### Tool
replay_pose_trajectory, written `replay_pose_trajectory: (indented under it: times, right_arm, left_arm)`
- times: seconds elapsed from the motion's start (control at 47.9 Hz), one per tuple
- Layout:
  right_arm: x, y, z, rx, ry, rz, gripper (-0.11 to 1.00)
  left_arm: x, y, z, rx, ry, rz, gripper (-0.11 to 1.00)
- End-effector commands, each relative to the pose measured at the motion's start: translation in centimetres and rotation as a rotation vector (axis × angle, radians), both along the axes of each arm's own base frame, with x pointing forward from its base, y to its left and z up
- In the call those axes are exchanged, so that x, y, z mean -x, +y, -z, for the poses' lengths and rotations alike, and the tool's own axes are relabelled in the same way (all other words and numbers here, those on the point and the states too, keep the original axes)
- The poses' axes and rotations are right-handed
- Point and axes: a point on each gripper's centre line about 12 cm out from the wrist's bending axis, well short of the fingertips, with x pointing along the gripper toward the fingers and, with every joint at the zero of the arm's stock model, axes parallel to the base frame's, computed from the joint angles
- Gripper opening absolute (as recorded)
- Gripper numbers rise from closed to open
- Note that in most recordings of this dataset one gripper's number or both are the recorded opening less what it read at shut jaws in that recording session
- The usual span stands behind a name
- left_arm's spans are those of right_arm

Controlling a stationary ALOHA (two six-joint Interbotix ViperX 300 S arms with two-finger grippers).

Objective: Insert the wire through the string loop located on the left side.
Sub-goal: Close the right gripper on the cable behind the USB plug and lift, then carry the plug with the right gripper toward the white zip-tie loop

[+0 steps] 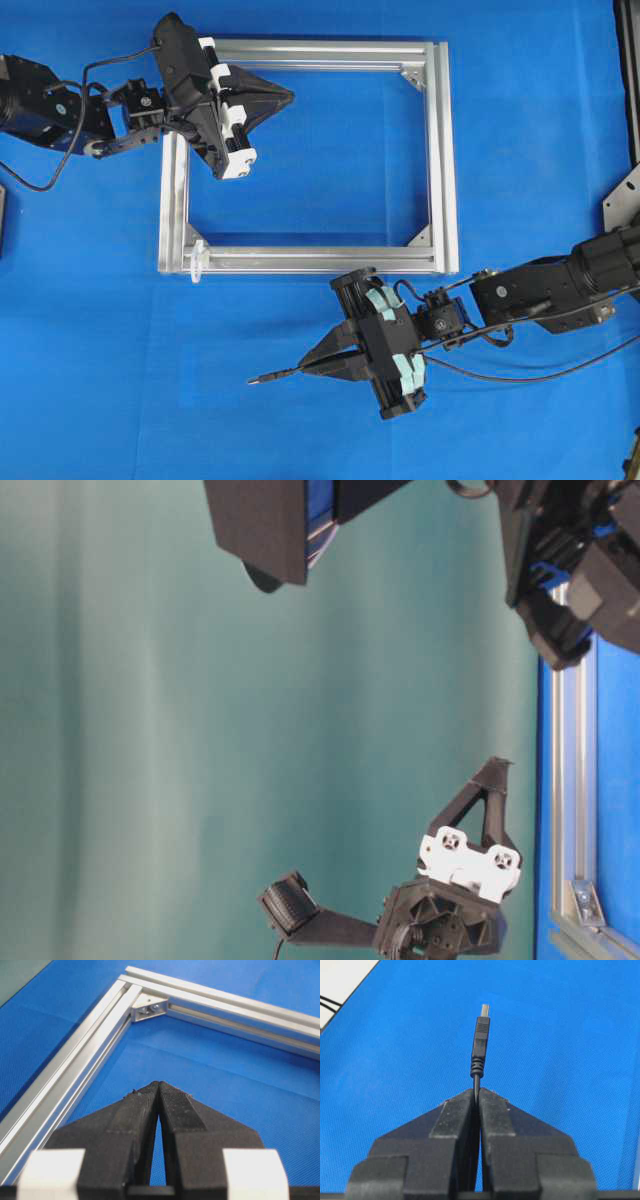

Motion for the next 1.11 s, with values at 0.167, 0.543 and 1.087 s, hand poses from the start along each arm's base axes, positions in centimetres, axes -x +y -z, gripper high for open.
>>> replay_pose_trajectory:
  times: [0.167, 0.543, 1.087]
  right_arm:
    - [-0.3, -1.4, -1.5, -0.012, -0.039, 0.035, 0.00]
    - [0.4, -9.2, -1.1, -0.008, -0.036, 0.220, 0.00]
    - [0.0, -11.1, -1.2, -0.007, -0.041, 0.267, 0.00]
  left_arm:
    - [-0.1, 0.0, -1.5, -0.012, -0.041, 0.002, 0.00]
    - [0.0, -0.1, -1.4, -0.012, -0.040, 0.004, 0.00]
    - [0.0, -0.1, -1.4, -0.011, -0.038, 0.004, 0.00]
